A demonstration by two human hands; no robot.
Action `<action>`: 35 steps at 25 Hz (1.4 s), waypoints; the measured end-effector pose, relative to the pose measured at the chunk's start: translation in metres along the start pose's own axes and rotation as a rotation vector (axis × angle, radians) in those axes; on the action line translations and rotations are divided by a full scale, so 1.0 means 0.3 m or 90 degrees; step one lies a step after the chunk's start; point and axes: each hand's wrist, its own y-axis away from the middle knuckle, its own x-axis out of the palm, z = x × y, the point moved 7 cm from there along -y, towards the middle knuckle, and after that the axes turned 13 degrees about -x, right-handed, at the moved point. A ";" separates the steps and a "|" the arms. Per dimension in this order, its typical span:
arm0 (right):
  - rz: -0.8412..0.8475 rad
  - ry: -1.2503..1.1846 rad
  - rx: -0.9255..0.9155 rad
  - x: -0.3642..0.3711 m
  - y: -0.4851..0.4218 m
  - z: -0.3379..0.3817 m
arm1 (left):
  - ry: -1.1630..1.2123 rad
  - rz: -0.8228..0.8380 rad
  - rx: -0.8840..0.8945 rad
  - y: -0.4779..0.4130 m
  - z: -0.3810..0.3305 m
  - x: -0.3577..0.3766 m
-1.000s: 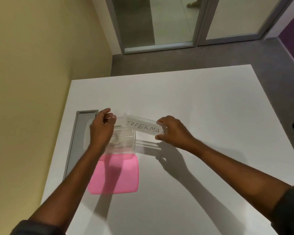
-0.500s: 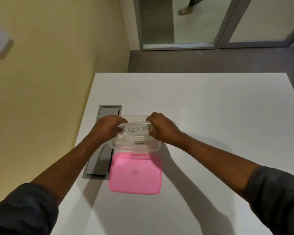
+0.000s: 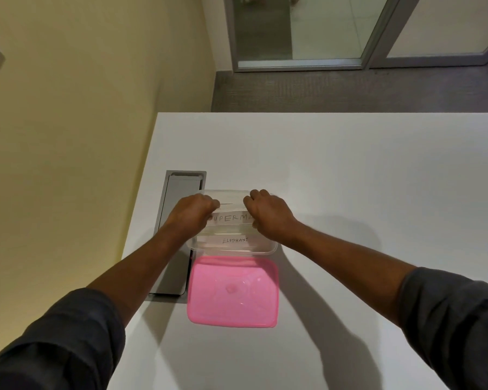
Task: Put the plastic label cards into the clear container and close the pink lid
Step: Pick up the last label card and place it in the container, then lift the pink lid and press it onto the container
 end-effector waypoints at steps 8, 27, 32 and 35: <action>0.045 0.060 0.016 0.097 -0.033 0.003 | -0.052 0.004 0.024 -0.015 -0.027 0.065; -0.456 -0.556 0.371 -0.005 0.400 -0.082 | 0.689 -0.180 -0.518 0.501 0.197 0.127; -0.291 -0.717 0.616 0.288 0.594 -0.003 | 0.644 0.016 -0.595 0.655 0.158 0.346; -0.181 -0.691 0.597 0.388 0.608 0.087 | 0.591 0.087 -0.589 0.690 0.118 0.404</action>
